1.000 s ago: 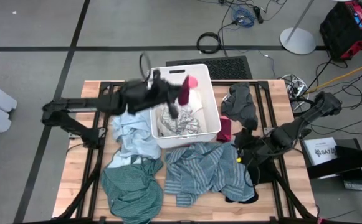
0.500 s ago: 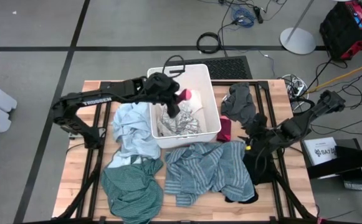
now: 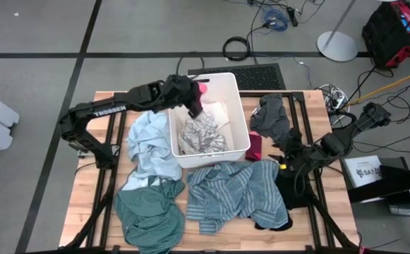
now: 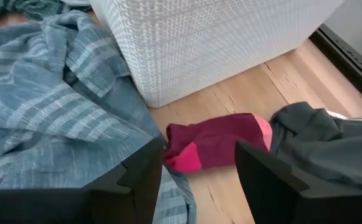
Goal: Sort clothes
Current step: Put the red sock into the white laundry bin
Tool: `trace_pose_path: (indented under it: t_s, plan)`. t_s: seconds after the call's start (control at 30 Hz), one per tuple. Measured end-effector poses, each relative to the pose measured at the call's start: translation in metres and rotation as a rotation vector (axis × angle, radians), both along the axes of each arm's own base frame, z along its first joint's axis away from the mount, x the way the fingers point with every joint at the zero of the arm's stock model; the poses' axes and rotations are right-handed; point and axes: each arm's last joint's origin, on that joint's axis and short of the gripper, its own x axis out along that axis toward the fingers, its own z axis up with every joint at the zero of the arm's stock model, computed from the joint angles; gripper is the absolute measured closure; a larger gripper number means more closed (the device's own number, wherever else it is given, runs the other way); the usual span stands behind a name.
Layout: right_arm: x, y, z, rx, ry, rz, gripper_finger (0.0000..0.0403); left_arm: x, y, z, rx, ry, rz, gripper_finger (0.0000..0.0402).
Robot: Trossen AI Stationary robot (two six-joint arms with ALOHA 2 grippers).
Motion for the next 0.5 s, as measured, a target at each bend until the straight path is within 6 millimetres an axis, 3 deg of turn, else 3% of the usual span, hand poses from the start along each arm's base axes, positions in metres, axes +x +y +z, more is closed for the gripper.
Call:
trace_pose_path:
  t_s: [0.2,0.5]
  plan:
    - [0.0008,0.0005,0.0005,-0.005,-0.004,0.011,0.0216,-0.0057,0.0111,-0.0021,-0.090,-0.027,0.008,0.0259]
    - [0.0011,-0.0027,0.0003,0.010,-0.014,-0.046,0.0216,-0.0041,0.0048,-0.0015,-0.122,-0.037,-0.041,0.0256]
